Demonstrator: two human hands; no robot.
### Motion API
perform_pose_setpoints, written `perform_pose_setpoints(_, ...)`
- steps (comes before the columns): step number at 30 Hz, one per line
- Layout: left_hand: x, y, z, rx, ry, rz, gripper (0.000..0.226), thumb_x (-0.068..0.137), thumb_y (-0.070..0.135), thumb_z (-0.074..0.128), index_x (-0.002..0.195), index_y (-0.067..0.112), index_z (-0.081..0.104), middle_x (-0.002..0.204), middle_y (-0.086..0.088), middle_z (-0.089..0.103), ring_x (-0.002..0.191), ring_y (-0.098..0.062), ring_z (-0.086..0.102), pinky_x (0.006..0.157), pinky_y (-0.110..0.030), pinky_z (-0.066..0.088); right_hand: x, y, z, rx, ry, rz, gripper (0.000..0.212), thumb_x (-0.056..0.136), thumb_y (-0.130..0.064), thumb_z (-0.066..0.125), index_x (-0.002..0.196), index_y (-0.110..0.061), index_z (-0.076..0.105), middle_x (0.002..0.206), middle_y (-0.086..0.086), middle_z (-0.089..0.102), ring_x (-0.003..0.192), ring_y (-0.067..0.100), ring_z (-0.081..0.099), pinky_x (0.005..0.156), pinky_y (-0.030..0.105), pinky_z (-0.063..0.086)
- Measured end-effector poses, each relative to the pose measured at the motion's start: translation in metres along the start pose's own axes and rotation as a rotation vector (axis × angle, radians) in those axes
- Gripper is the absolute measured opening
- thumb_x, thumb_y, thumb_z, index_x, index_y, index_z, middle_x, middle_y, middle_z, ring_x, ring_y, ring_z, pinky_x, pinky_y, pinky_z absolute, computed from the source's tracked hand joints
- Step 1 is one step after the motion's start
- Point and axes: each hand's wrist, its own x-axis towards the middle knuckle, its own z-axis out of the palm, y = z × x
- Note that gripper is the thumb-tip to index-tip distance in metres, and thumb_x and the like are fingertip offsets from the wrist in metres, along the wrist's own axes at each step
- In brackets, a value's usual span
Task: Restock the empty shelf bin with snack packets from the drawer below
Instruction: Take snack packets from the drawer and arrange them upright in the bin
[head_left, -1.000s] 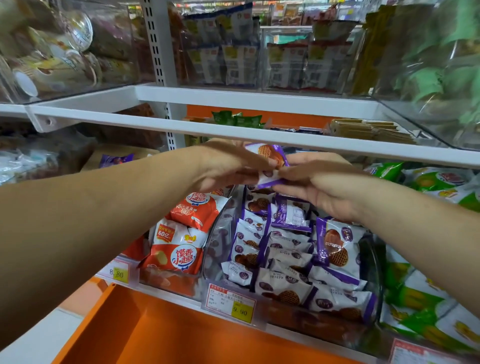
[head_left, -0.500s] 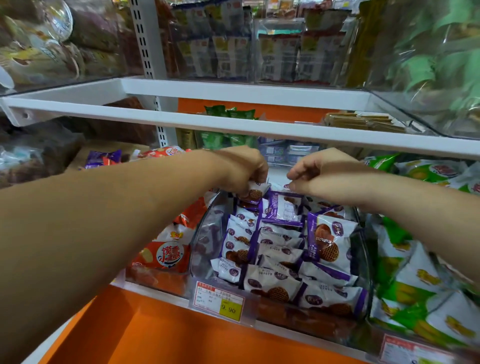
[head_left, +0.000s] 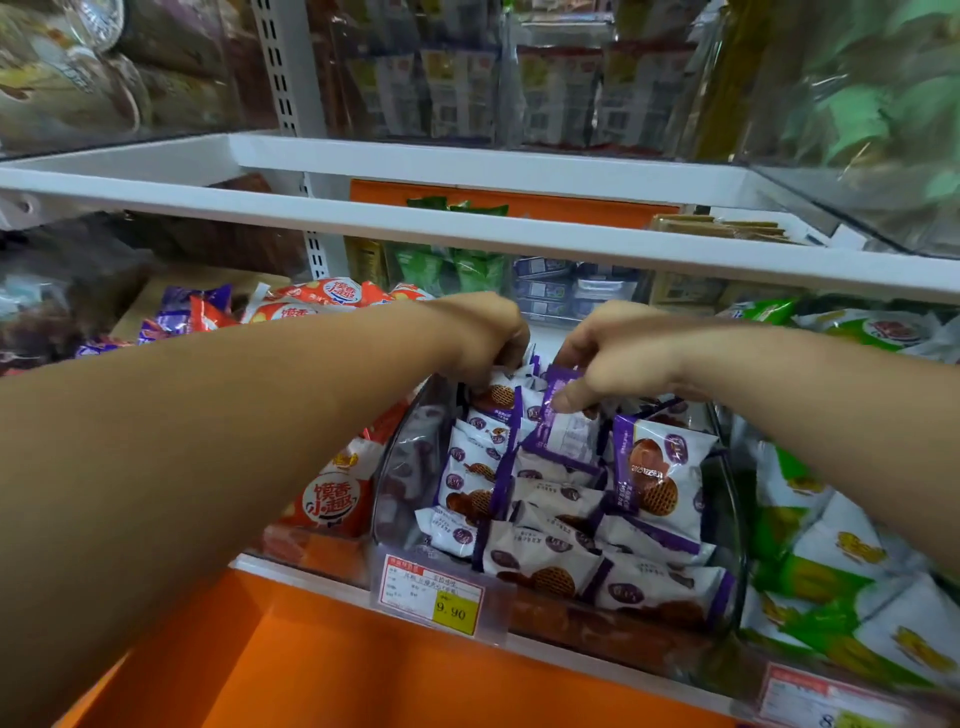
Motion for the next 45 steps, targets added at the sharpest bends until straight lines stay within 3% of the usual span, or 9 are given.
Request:
perform_pose_setpoints(3,-0.017,0.001,-0.011,-0.083,0.111,-0.027,0.040,0.089,0.010,0.070,0.124,0.027,0.066,0.124,0.002,0.062,0.114,-0.020,0.060,0.084,-0.027,0.045,-0.004,0.001,-0.008,0.193,0.044,0.029,0.026,0.085,-0.022,0.082,0.101,-0.003,0.074,0.086,0.015,0.076,0.076,0.033,0.071,0.076,0.042,0.061)
perform_pose_setpoints(6,-0.043,0.009,-0.024,-0.456,0.179,-0.052,0.020,0.093,0.016,0.067,0.112,0.021,0.073,0.110,0.004,0.071,0.105,-0.016,0.066,0.091,-0.028,0.054,-0.007,-0.003,-0.012,0.584,0.062,0.077,0.013,0.094,-0.008,0.070,0.086,0.001,0.067,0.076,0.018,0.068,0.053,0.020,0.063,0.050,0.029,0.056)
perform_pose_setpoints(8,-0.061,0.017,-0.028,-0.591,0.224,-0.102,0.014,0.090,0.029,0.074,0.101,0.019,0.076,0.100,0.003,0.075,0.096,-0.016,0.070,0.092,-0.035,0.058,-0.008,-0.009,-0.010,0.754,0.063,0.087,0.007,0.097,-0.010,0.065,0.094,-0.005,0.067,0.084,0.015,0.068,0.068,0.020,0.066,0.063,0.035,0.063)
perform_pose_setpoints(14,-0.095,0.039,-0.028,-0.741,0.203,-0.206,0.086,0.066,0.070,0.081,0.137,0.027,0.061,0.131,0.013,0.062,0.110,-0.008,0.061,0.095,-0.025,0.047,-0.027,-0.037,0.003,0.973,0.084,0.111,0.020,0.100,-0.011,0.056,0.115,-0.003,0.067,0.090,0.009,0.074,0.064,0.015,0.068,0.053,0.028,0.057)
perform_pose_setpoints(18,-0.112,0.050,-0.026,-0.920,0.267,-0.198,0.068,0.072,0.052,0.086,0.131,0.024,0.065,0.120,0.017,0.064,0.105,-0.004,0.061,0.087,-0.019,0.046,-0.046,-0.043,0.003,1.210,0.131,0.062,0.017,0.101,-0.020,0.061,0.113,-0.008,0.068,0.094,0.010,0.076,0.068,0.018,0.073,0.049,0.027,0.057)
perform_pose_setpoints(22,-0.118,0.041,-0.011,-1.342,0.384,-0.268,0.016,0.085,0.006,0.075,0.102,0.006,0.075,0.096,-0.011,0.077,0.092,-0.024,0.073,0.086,-0.035,0.060,-0.049,-0.035,0.012,1.159,0.212,0.051,0.020,0.104,-0.026,0.056,0.111,-0.011,0.067,0.097,0.014,0.079,0.094,0.033,0.076,0.073,0.042,0.064)
perform_pose_setpoints(27,-0.125,0.037,0.006,-1.705,0.420,-0.204,0.033,0.088,-0.012,0.067,0.118,0.001,0.064,0.107,-0.022,0.075,0.096,-0.031,0.073,0.087,-0.036,0.061,-0.050,-0.024,0.010,0.848,0.145,-0.113,0.035,0.083,-0.005,0.080,0.112,-0.025,0.075,0.113,0.002,0.076,0.102,0.021,0.074,0.090,0.042,0.061)
perform_pose_setpoints(40,-0.119,0.041,0.006,-1.686,0.580,-0.309,0.051,0.080,-0.005,0.080,0.125,0.005,0.057,0.103,-0.016,0.077,0.096,-0.033,0.075,0.091,-0.052,0.059,-0.051,-0.034,0.019,1.180,0.094,-0.062,0.034,0.086,0.003,0.075,0.116,-0.010,0.068,0.108,0.015,0.076,0.092,0.026,0.078,0.074,0.033,0.065)
perform_pose_setpoints(45,-0.112,0.028,-0.018,-0.929,0.464,-0.203,0.032,0.091,0.013,0.073,0.120,0.024,0.068,0.104,0.006,0.073,0.087,-0.012,0.072,0.080,-0.028,0.062,-0.047,-0.017,0.009,0.444,0.256,-0.051,0.014,0.092,-0.029,0.074,0.106,-0.030,0.072,0.103,-0.006,0.074,0.096,0.013,0.071,0.088,0.035,0.059)
